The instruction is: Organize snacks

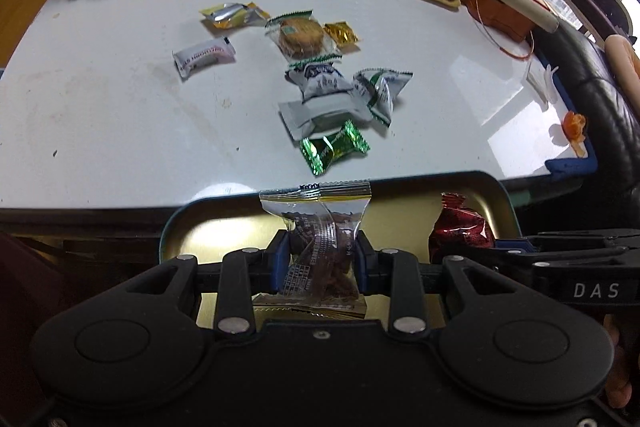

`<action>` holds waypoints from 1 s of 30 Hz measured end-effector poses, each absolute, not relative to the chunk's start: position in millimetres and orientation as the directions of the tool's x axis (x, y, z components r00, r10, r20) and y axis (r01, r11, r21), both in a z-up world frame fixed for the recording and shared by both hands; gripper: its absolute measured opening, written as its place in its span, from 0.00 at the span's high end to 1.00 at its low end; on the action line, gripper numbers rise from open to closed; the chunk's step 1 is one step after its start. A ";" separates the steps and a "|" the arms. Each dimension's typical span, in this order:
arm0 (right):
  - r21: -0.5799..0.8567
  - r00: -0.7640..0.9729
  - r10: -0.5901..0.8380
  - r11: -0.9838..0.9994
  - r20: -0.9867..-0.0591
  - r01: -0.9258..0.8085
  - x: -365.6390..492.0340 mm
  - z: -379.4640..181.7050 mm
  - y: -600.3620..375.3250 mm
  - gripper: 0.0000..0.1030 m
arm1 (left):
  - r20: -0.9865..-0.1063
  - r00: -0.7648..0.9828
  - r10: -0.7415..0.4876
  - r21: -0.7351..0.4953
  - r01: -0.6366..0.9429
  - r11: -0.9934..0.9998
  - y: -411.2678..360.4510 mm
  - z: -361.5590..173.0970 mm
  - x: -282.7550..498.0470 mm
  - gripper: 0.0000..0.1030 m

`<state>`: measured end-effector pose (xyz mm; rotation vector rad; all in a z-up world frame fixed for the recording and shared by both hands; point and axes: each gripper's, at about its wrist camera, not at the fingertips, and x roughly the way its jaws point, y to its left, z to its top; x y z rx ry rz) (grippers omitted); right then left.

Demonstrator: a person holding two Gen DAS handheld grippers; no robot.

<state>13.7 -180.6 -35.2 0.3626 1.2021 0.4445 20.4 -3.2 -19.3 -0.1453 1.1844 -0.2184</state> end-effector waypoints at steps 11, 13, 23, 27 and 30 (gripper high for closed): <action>0.364 0.159 0.393 0.913 -0.906 -0.184 -2.7 -67.7 -158.9 0.61 | -0.946 0.249 -0.206 -0.191 0.083 0.978 -5.8 -42.4 5.1 0.55; 0.375 0.159 0.403 0.909 -0.901 -0.182 -4.3 -68.3 -158.1 0.60 | -0.953 0.236 -0.193 -0.179 0.079 0.981 -5.5 -43.4 4.3 0.49; 0.428 0.295 0.443 0.896 -0.847 -0.117 11.3 -39.7 -180.2 0.59 | -0.931 0.292 -0.219 -0.216 0.044 0.975 15.2 -27.1 14.1 0.47; 0.445 0.323 0.448 0.891 -0.834 -0.087 23.9 -32.4 -187.2 0.59 | -0.923 0.319 -0.217 -0.211 0.052 0.976 23.6 -20.0 23.0 0.47; 0.443 0.333 0.444 0.893 -0.832 -0.082 30.8 -29.1 -186.8 0.58 | -0.918 0.344 -0.196 -0.191 0.051 0.980 30.0 -15.4 30.0 0.46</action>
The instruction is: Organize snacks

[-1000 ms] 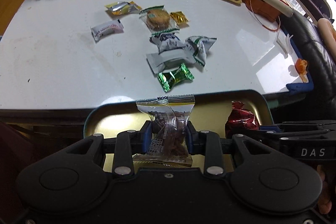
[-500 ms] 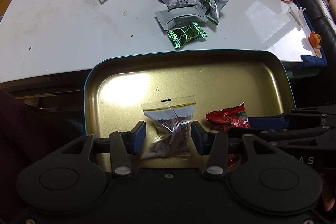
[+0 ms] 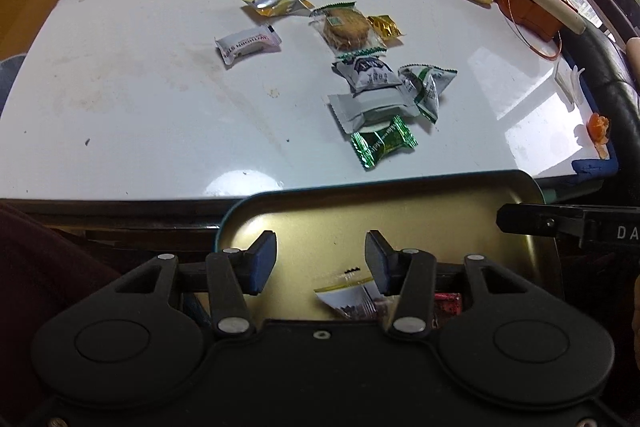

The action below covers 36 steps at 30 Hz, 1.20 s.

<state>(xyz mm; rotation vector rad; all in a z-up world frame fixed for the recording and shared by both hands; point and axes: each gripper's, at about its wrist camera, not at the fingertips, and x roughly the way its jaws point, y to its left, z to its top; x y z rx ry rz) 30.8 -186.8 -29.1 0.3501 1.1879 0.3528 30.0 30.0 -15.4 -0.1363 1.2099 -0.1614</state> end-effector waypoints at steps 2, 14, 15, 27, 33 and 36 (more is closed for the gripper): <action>0.446 0.329 0.445 0.891 -0.832 -0.077 34.8 -29.3 -185.9 0.57 | -0.917 0.354 -0.185 -0.180 0.047 0.983 34.7 -14.6 35.5 0.46; 0.447 0.365 0.423 0.894 -0.830 -0.019 91.6 -14.0 -201.6 0.57 | -0.902 0.416 -0.117 -0.142 -0.028 0.990 70.4 -7.2 91.8 0.46; 0.450 0.370 0.419 0.893 -0.829 -0.004 98.9 -13.4 -205.2 0.57 | -0.898 0.424 -0.113 -0.139 -0.030 0.990 73.2 -6.6 97.3 0.46; 0.451 0.410 0.376 0.887 -0.831 0.101 140.7 -26.0 -226.3 0.55 | -0.888 0.450 -0.095 -0.161 -0.110 0.981 103.2 -14.3 159.2 0.46; 0.447 0.383 0.382 0.889 -0.841 0.095 152.3 -34.3 -215.5 0.55 | -0.872 0.483 -0.072 -0.119 -0.066 0.991 100.7 -15.8 183.1 0.46; 0.450 0.375 0.388 0.889 -0.842 0.090 158.5 -36.1 -208.9 0.55 | -0.887 0.455 -0.078 -0.130 -0.085 0.988 101.8 -22.9 186.6 0.46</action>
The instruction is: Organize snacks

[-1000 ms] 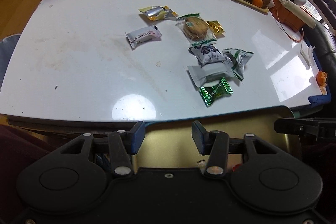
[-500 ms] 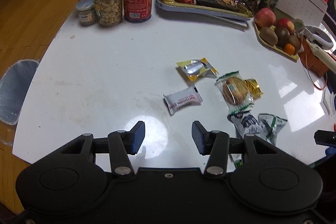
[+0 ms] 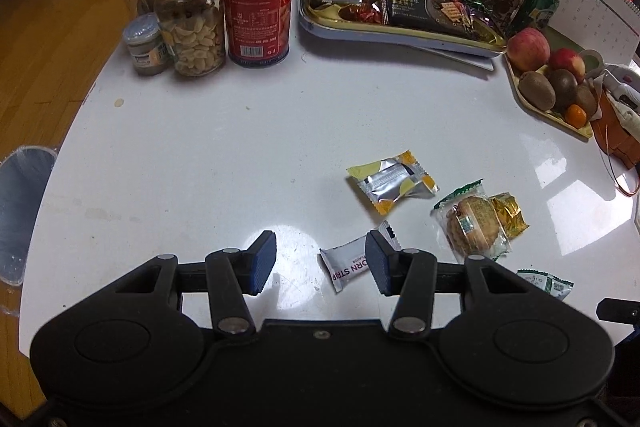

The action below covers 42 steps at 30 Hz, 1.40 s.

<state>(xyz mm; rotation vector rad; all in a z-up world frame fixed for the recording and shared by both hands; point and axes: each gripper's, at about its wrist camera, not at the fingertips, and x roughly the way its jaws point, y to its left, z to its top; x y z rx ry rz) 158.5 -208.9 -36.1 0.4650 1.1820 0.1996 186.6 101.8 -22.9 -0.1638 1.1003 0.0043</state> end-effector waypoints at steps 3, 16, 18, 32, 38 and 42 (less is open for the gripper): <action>0.456 0.375 0.392 0.885 -0.840 0.096 164.5 -40.1 -204.0 0.55 | -0.887 0.456 -0.076 -0.131 -0.089 0.987 101.4 -22.4 186.6 0.46; 0.438 0.354 0.376 0.892 -0.857 0.112 174.1 -52.4 -190.1 0.55 | -0.877 0.466 -0.113 -0.187 -0.115 0.976 107.9 -18.8 186.4 0.46; 0.429 0.347 0.369 0.897 -0.862 0.112 175.6 -54.6 -185.7 0.55 | -0.877 0.467 -0.108 -0.182 -0.115 0.977 107.3 -18.9 186.3 0.46; 0.355 0.333 0.293 0.923 -0.896 0.145 187.0 -70.3 -162.6 0.55 | -0.869 0.481 -0.116 -0.189 -0.107 0.976 105.5 -16.8 185.2 0.46; 0.297 0.319 0.239 0.944 -0.917 0.145 192.4 -77.3 -150.1 0.50 | -0.863 0.489 -0.127 -0.207 -0.113 0.972 108.5 -15.5 186.0 0.46; 0.253 0.317 0.202 0.959 -0.927 0.128 195.1 -79.7 -144.5 0.50 | -0.863 0.488 -0.131 -0.208 -0.107 0.972 106.9 -15.4 185.9 0.46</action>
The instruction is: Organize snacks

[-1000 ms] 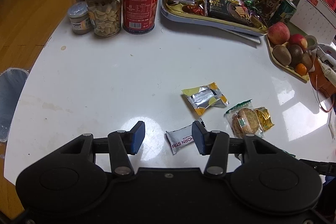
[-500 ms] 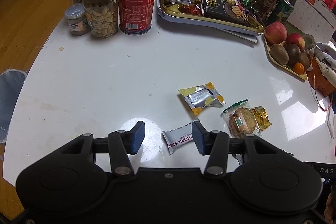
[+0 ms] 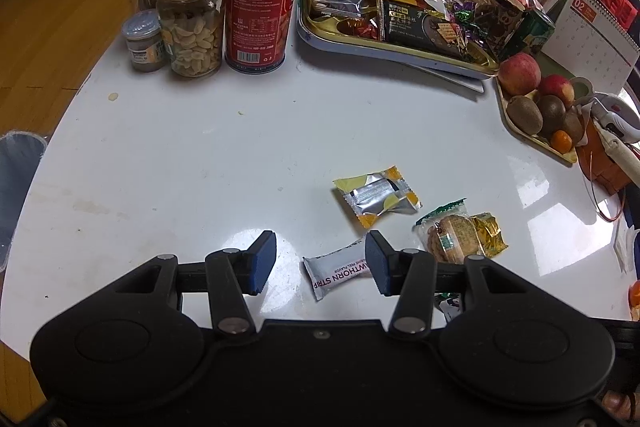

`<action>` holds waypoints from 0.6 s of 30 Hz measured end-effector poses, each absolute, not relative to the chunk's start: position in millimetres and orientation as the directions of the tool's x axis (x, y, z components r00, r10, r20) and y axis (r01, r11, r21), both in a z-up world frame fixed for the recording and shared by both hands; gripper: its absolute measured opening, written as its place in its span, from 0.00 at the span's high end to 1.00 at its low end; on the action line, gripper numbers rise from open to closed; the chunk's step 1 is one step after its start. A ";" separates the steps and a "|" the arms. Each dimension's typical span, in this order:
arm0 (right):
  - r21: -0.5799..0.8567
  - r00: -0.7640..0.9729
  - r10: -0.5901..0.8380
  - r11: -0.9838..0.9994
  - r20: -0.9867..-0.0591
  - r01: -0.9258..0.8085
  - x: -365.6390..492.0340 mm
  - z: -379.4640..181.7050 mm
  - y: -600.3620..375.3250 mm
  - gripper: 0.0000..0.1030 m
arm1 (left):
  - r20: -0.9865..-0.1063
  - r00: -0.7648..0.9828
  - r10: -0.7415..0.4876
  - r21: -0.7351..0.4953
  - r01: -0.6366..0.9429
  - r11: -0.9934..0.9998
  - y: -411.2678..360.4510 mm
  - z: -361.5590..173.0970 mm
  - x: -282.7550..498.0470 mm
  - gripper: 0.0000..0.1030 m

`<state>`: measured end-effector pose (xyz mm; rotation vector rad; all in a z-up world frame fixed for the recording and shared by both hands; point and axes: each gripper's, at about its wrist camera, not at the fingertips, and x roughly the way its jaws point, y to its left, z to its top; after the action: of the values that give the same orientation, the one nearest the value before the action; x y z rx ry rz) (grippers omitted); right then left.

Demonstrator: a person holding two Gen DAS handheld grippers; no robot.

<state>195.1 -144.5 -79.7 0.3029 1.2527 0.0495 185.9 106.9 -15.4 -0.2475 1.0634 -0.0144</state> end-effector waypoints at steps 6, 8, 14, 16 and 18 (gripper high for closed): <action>0.193 0.311 0.153 0.976 -0.938 0.103 200.3 -79.8 -137.9 0.49 | -0.861 0.493 -0.124 -0.194 -0.094 0.976 103.3 -15.1 186.1 0.46; 0.178 0.307 0.143 0.980 -0.941 0.090 201.8 -80.6 -136.7 0.50 | -0.861 0.494 -0.124 -0.195 -0.094 0.976 103.6 -15.0 186.4 0.46; 0.141 0.352 0.139 0.990 -0.926 -0.018 198.0 -78.4 -132.8 0.60 | -0.863 0.492 -0.118 -0.192 -0.102 0.976 105.6 -15.5 187.4 0.46; 0.178 0.351 0.171 0.984 -0.921 -0.014 196.6 -79.0 -138.8 0.62 | -0.863 0.491 -0.119 -0.196 -0.108 0.975 107.2 -15.8 187.9 0.46; 0.184 0.357 0.181 0.983 -0.917 -0.025 194.5 -76.8 -145.1 0.63 | -0.863 0.491 -0.120 -0.199 -0.112 0.974 109.0 -16.1 188.1 0.46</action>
<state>194.5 -145.1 -76.8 0.1473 1.2001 0.1336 188.1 109.0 -16.1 -0.2415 1.0609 -0.0054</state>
